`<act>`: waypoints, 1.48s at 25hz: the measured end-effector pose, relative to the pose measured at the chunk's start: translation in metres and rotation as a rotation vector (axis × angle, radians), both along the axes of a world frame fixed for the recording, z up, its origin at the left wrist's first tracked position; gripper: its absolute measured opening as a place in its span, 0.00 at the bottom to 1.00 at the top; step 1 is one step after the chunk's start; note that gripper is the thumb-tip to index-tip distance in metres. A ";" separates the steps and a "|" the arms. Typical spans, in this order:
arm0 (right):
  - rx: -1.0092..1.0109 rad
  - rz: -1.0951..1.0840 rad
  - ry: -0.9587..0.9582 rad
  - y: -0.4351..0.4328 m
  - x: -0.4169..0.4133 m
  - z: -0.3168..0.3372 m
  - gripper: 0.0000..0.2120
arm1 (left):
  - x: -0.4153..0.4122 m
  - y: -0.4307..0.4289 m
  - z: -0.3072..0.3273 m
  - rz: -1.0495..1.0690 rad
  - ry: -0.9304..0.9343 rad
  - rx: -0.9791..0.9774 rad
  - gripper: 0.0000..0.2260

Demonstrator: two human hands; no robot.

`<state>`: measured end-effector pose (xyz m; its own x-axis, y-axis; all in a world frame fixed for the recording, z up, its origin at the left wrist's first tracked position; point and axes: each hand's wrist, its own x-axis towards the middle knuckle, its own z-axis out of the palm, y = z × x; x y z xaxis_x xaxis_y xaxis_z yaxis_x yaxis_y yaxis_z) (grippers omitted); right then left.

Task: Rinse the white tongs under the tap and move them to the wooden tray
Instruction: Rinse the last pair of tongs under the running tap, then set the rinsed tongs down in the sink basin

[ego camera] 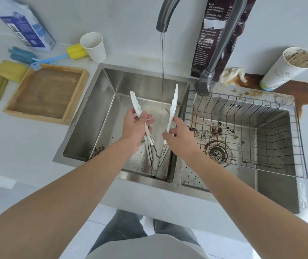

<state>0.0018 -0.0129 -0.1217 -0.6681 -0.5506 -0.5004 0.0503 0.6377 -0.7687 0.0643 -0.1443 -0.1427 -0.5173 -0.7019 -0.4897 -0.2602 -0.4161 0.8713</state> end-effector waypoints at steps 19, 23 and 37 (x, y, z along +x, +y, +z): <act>0.204 -0.272 -0.026 -0.065 -0.022 -0.091 0.16 | -0.035 -0.052 -0.097 -0.348 -0.216 -0.226 0.10; 0.216 -0.319 -0.027 -0.072 -0.027 -0.100 0.27 | -0.032 -0.060 -0.110 -0.415 -0.284 -0.306 0.22; 0.308 -0.322 -0.091 -0.071 -0.025 -0.140 0.20 | -0.037 -0.077 -0.154 -0.686 -0.406 -0.456 0.27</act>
